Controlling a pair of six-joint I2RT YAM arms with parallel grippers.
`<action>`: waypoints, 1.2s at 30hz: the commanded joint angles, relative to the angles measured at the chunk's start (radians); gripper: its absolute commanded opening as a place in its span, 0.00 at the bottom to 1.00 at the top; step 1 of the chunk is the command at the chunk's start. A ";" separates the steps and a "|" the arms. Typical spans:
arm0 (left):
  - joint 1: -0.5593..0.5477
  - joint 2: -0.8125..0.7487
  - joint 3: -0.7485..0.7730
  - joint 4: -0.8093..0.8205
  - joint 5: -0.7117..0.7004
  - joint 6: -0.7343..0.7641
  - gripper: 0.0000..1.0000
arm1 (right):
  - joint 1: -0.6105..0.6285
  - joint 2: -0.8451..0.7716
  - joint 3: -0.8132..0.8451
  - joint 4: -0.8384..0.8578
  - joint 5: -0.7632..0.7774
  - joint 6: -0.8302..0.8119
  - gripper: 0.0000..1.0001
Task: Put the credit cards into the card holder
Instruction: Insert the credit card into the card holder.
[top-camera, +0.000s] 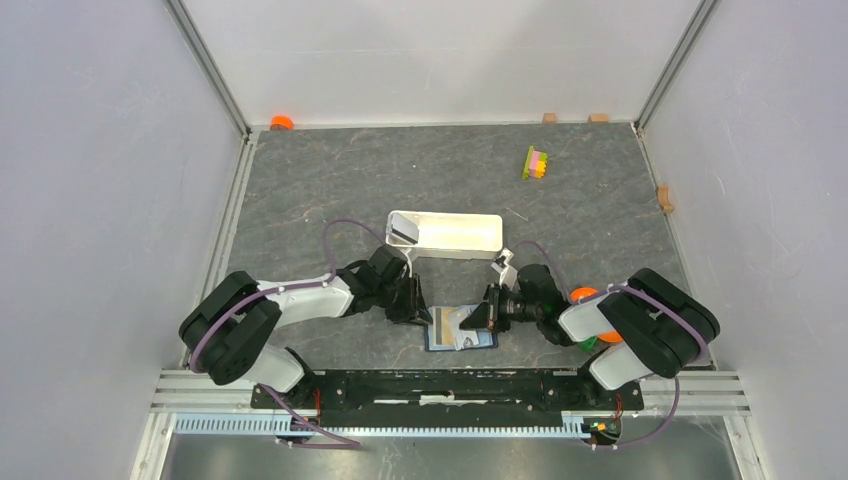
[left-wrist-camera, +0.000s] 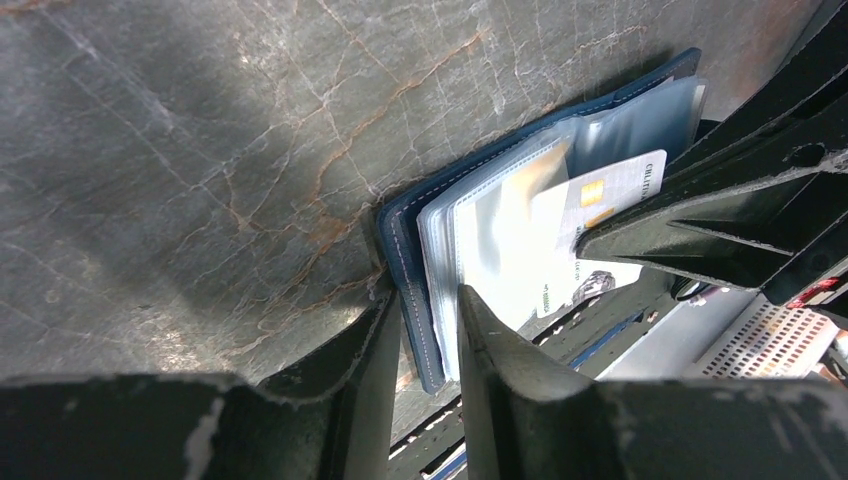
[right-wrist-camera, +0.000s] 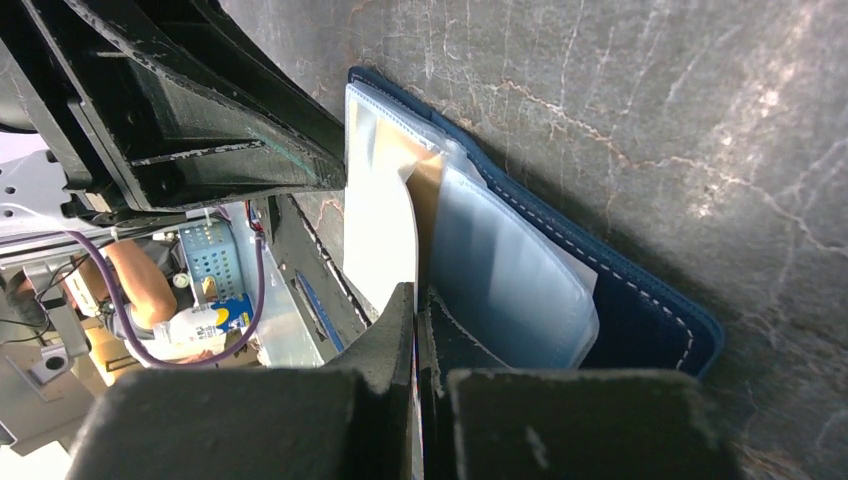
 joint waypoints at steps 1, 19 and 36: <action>-0.010 0.046 -0.016 -0.086 -0.102 0.069 0.35 | 0.005 0.040 0.019 0.011 0.086 -0.070 0.00; -0.010 0.042 -0.014 -0.087 -0.095 0.059 0.31 | 0.006 0.071 -0.007 0.117 0.157 -0.101 0.00; -0.020 0.010 -0.037 -0.059 -0.102 0.036 0.18 | 0.065 0.065 -0.018 0.035 0.233 -0.073 0.00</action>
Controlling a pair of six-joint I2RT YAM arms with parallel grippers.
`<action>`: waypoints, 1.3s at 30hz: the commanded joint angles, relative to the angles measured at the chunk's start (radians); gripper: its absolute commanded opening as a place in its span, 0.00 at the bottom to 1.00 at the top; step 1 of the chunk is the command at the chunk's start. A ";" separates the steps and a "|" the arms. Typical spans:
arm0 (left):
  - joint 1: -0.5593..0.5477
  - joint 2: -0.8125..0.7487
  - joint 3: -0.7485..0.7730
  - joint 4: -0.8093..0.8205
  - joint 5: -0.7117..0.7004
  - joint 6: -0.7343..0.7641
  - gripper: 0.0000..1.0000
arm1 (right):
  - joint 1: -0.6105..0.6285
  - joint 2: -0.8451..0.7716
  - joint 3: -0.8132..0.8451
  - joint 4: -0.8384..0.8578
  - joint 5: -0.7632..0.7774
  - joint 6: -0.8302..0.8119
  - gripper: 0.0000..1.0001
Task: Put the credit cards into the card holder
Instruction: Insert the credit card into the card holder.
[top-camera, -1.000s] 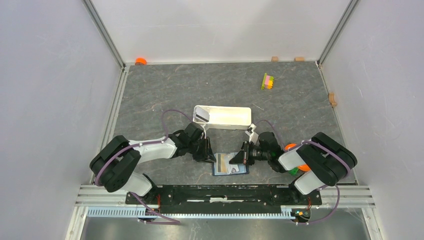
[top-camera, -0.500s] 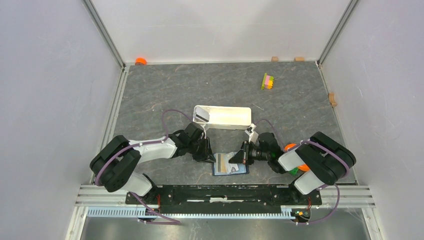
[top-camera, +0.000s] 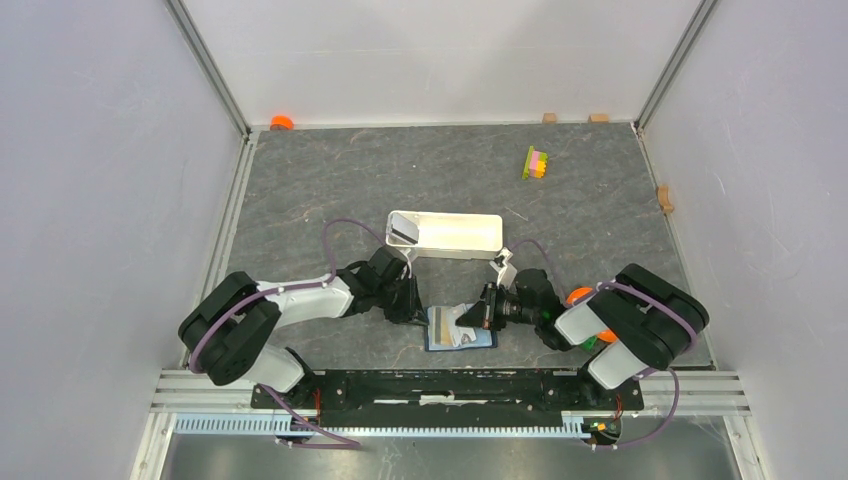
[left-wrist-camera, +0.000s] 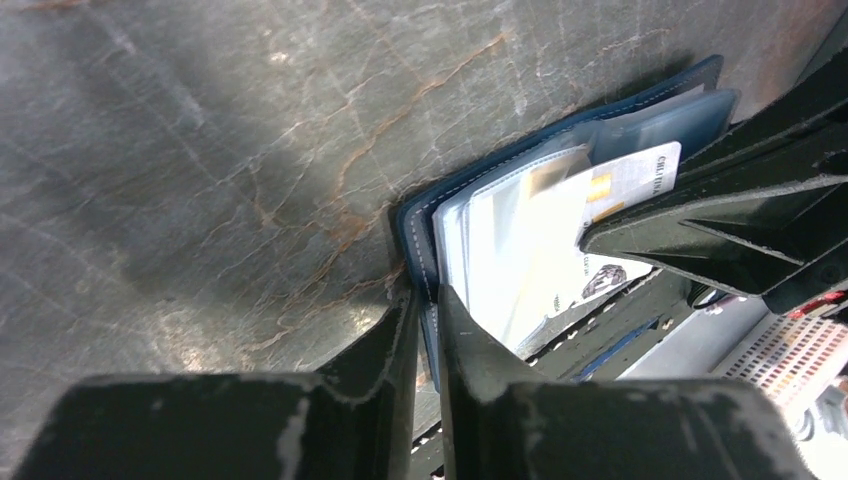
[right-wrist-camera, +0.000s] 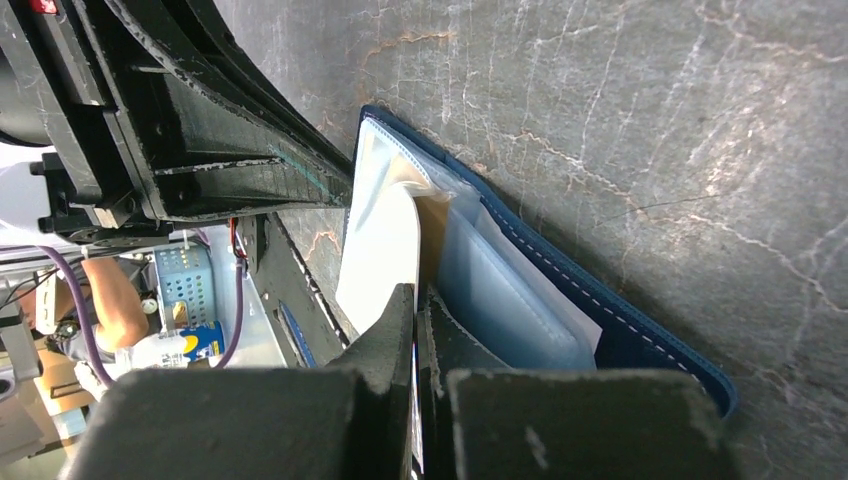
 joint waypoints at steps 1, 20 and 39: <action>-0.017 0.012 -0.040 -0.054 -0.095 0.029 0.15 | 0.012 -0.012 0.004 -0.177 0.138 -0.059 0.00; -0.017 0.003 -0.054 -0.031 -0.094 0.015 0.06 | 0.013 -0.085 -0.143 -0.101 0.185 0.097 0.00; -0.017 0.007 -0.074 0.006 -0.063 -0.003 0.02 | 0.038 0.047 -0.136 0.159 0.226 0.176 0.00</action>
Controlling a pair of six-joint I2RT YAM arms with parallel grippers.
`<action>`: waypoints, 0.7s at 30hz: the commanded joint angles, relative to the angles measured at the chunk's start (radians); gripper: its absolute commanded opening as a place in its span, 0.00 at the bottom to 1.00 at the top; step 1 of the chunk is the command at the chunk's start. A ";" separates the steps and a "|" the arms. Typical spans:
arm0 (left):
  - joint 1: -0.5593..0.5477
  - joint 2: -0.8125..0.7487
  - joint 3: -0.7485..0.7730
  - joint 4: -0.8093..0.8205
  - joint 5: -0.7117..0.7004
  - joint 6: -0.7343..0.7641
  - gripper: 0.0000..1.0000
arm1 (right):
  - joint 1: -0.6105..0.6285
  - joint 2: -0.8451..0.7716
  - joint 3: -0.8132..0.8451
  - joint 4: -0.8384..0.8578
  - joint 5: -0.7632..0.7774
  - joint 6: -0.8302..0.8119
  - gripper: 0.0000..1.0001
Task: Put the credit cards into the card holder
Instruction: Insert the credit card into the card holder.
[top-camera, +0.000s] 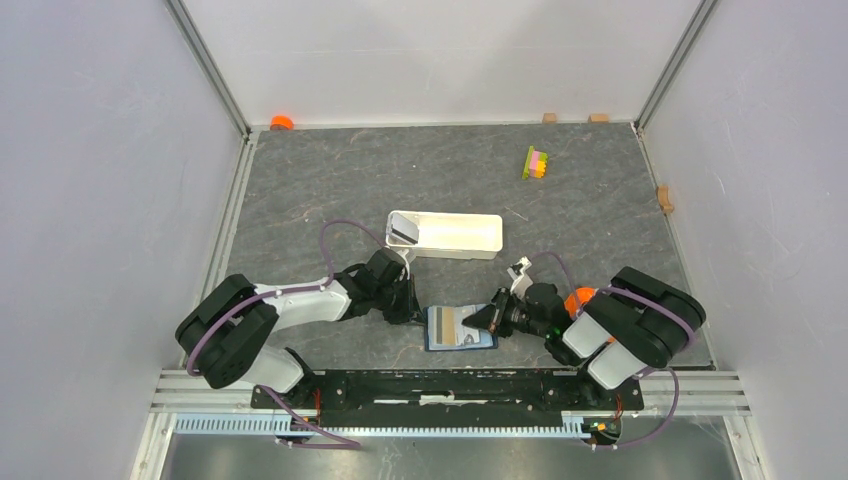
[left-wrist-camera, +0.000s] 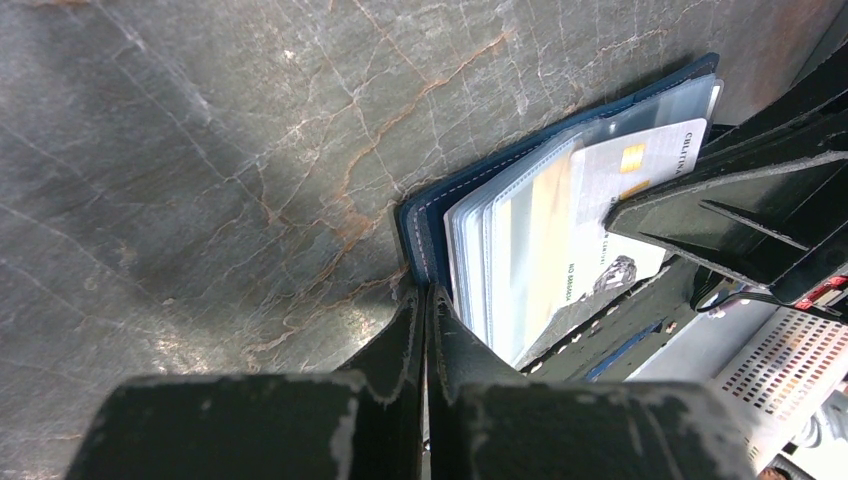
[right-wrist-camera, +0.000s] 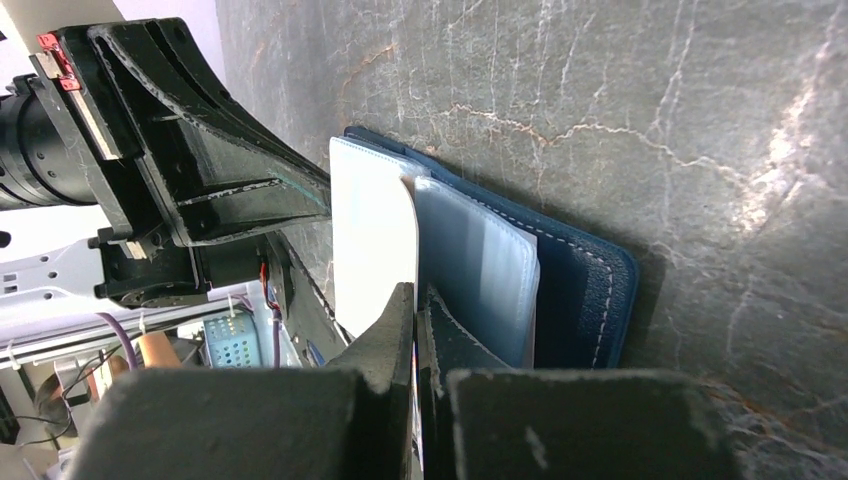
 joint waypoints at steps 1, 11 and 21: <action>-0.012 0.025 -0.042 -0.030 -0.039 -0.003 0.02 | 0.018 0.059 -0.005 -0.009 0.078 -0.007 0.00; -0.013 0.018 -0.044 -0.021 -0.035 -0.009 0.02 | 0.092 0.109 -0.025 0.095 0.109 0.079 0.01; -0.018 -0.017 -0.060 -0.002 -0.049 -0.025 0.02 | 0.117 -0.020 0.002 -0.122 0.175 -0.006 0.18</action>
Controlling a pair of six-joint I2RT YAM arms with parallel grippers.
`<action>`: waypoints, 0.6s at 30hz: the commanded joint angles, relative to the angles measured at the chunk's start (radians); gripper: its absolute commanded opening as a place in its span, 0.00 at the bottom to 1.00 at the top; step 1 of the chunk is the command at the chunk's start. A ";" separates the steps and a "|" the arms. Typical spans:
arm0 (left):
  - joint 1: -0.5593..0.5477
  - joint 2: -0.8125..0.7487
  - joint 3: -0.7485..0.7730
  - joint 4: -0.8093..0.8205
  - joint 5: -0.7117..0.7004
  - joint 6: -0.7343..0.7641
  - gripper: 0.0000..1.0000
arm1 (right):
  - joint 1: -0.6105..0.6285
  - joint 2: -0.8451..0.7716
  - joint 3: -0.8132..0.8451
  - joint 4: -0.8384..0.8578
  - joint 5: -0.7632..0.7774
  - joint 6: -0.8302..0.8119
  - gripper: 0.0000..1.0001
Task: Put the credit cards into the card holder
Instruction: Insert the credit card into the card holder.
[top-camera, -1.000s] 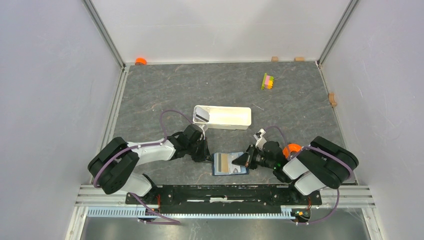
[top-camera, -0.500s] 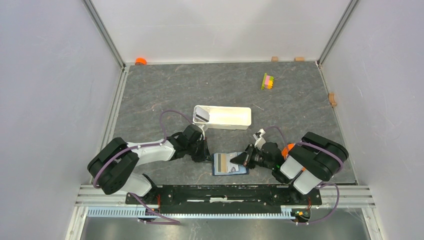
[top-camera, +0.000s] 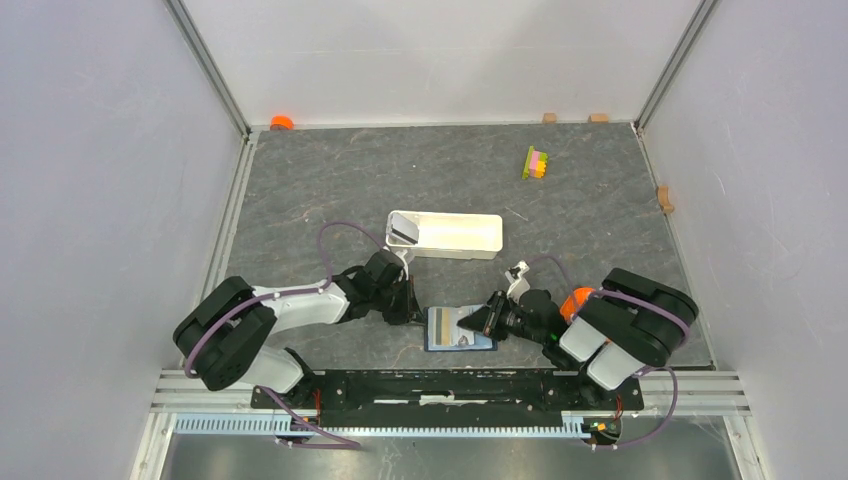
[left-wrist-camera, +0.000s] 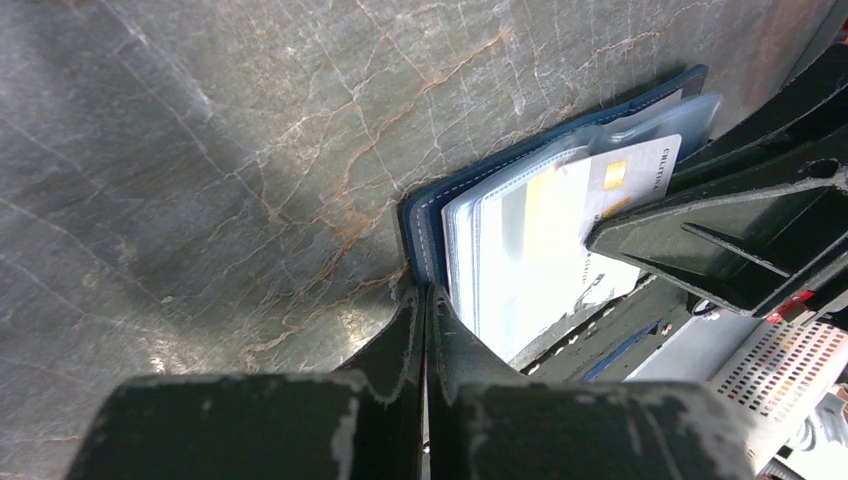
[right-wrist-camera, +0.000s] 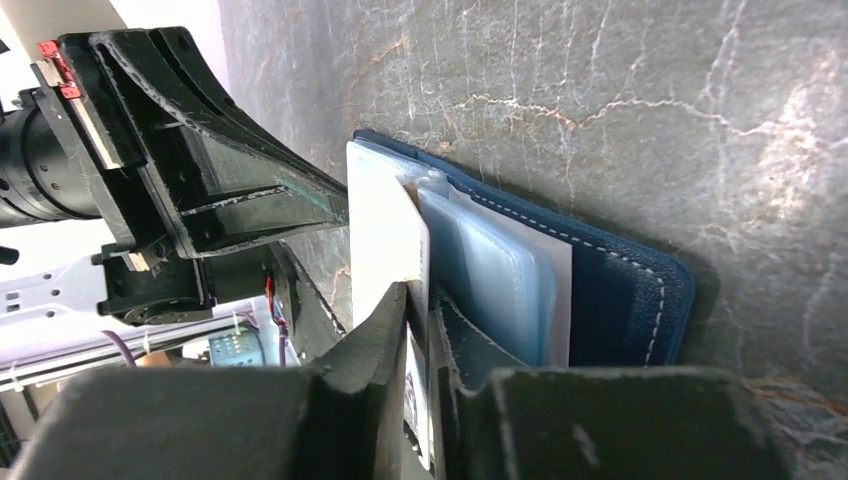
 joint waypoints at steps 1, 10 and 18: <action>-0.018 -0.013 -0.042 -0.030 -0.055 -0.012 0.02 | 0.013 -0.114 0.024 -0.284 0.068 -0.124 0.21; -0.018 -0.036 -0.045 -0.033 -0.070 -0.005 0.02 | 0.016 -0.420 0.198 -0.905 0.285 -0.384 0.48; -0.018 -0.088 -0.031 -0.042 -0.062 0.011 0.32 | 0.031 -0.485 0.260 -1.030 0.286 -0.488 0.57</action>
